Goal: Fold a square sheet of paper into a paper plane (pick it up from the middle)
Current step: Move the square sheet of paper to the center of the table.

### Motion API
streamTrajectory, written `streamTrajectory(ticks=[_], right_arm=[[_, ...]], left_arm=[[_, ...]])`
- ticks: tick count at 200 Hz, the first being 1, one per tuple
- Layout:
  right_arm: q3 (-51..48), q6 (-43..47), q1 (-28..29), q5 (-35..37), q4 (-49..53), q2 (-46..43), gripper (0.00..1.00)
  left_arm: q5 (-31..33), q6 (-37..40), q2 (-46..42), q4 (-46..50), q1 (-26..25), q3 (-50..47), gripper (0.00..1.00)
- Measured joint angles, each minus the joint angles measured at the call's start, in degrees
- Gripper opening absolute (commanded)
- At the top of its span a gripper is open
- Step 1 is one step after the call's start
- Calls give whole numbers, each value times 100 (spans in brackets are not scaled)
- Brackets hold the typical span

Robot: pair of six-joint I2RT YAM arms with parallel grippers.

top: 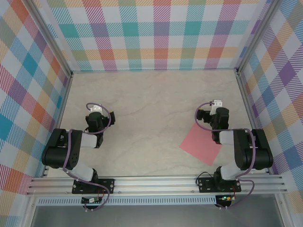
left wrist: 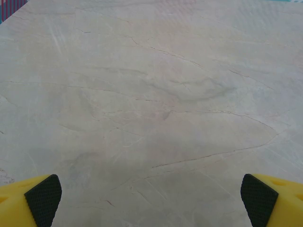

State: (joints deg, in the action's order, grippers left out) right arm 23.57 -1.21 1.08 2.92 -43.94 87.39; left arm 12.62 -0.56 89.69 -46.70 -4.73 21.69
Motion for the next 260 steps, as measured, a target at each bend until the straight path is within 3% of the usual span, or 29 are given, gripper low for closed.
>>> streamTrajectory(ticks=[220, 260], right_arm=[[0, 0, -26, -63, 2, 0, 100], [0, 0, -31, -63, 2, 0, 100]], left_arm=[[-2, 0, -2, 0, 0, 0, 100], [-317, 87, 0, 4, 0, 63, 100]])
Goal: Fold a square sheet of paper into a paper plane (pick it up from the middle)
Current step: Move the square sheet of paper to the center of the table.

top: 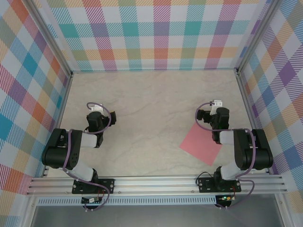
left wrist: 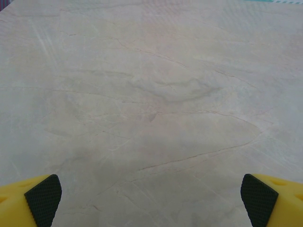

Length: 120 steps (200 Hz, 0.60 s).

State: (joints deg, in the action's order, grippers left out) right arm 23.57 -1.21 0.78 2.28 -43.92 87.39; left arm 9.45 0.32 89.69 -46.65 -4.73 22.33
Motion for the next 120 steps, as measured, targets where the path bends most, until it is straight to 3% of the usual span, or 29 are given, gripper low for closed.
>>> streamTrajectory(ticks=[48, 67, 120], right_arm=[[0, 9, 0, -35, 15, 0, 100], [76, 46, 9, -142, 457, -190, 100], [1097, -752, 17, -52, 3388, -1832, 100]], left_arm=[[-170, 68, -9, -4, 0, 31, 100], [-140, 61, -225, 28, 0, -85, 100], [-37, -455, -3235, 1904, 0, -105, 100]])
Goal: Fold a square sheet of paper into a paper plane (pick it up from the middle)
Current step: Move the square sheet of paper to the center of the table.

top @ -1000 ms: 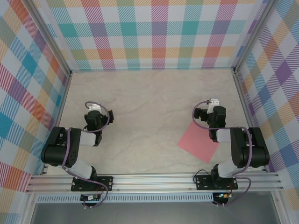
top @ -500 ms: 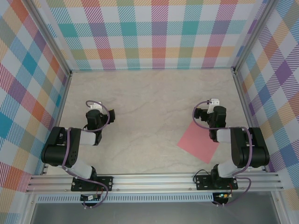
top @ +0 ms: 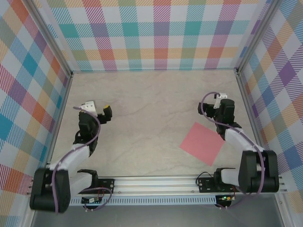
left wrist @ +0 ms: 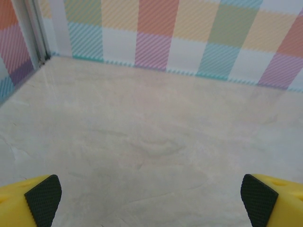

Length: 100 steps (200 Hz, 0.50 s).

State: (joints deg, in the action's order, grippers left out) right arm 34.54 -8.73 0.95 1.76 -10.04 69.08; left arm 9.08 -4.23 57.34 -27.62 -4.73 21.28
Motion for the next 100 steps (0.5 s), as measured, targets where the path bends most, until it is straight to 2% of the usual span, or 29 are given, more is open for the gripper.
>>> streamTrajectory(ticks=[18, 35, 61, 75, 100], right_arm=[[404, -841, 4, 149, 1255, -636, 100], [804, -1451, 4, 129, 2262, -931, 100], [841, -1954, 4, -546, 3220, -1108, 100], [748, -2100, 4, -994, 3598, -1099, 100], [535, -2197, 4, -1641, 4205, -1056, 95]], left_arm=[[190, -529, -1001, 1204, 2, 376, 100], [179, -876, -1526, 2031, 4, 741, 100], [28, -1539, -2015, 3088, 4, 1023, 100], [-201, -1869, -2122, 3600, 4, 1049, 100], [-1165, -2271, -1982, 4105, 4, 1047, 100]])
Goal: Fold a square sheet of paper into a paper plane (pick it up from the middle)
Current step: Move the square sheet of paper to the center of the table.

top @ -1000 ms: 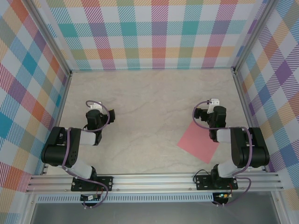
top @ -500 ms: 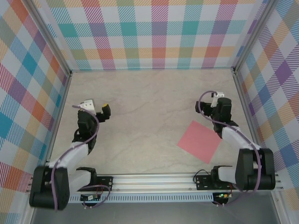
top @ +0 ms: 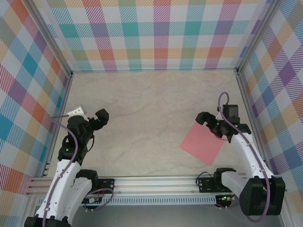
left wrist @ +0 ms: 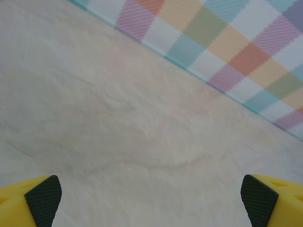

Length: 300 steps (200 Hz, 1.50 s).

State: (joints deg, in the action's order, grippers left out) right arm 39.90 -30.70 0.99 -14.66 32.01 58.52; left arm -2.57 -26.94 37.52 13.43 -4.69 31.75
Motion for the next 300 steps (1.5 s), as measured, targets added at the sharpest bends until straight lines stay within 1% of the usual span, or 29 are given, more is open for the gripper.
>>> streamTrajectory(ticks=[21, 40, 58, 78, 97, 134, 178, 214, 227, 245, 271, 300], right_arm=[[-184, -22, 0, -240, 391, -28, 91], [-479, -39, 0, -437, 553, -238, 87], [-719, -146, 0, -577, 739, -437, 86], [-789, -192, 13, -693, 813, -448, 86], [-787, -195, 28, -761, 782, -271, 86], [-752, -280, 138, -688, 603, 542, 87], [-297, -295, 262, -466, 326, 1613, 85], [229, -271, 522, -116, 122, 2562, 84], [415, -273, 623, -17, 225, 2802, 84], [699, -247, 874, 181, 369, 3082, 84], [1189, -28, 1526, 680, 645, 3482, 83], [1554, 170, 2000, 809, 769, 3818, 82]], left_arm=[[-883, -254, 343, 107, 0, -7, 100], [-1473, -387, 529, 177, -11, -118, 100], [-1849, -496, 538, 249, -79, -271, 100], [-2083, -527, 538, 337, -232, -372, 100], [-2177, -562, 540, 337, -389, -474, 100], [-2225, -651, 640, 361, -684, -629, 100], [-2225, -623, 658, 496, -723, -634, 100], [-2197, -551, 678, 614, -726, -632, 100], [-2194, -538, 680, 621, -723, -632, 100], [-2184, -535, 678, 640, -726, -634, 100], [-2177, -538, 678, 660, -726, -634, 100], [-2159, -538, 678, 686, -726, -634, 100]])
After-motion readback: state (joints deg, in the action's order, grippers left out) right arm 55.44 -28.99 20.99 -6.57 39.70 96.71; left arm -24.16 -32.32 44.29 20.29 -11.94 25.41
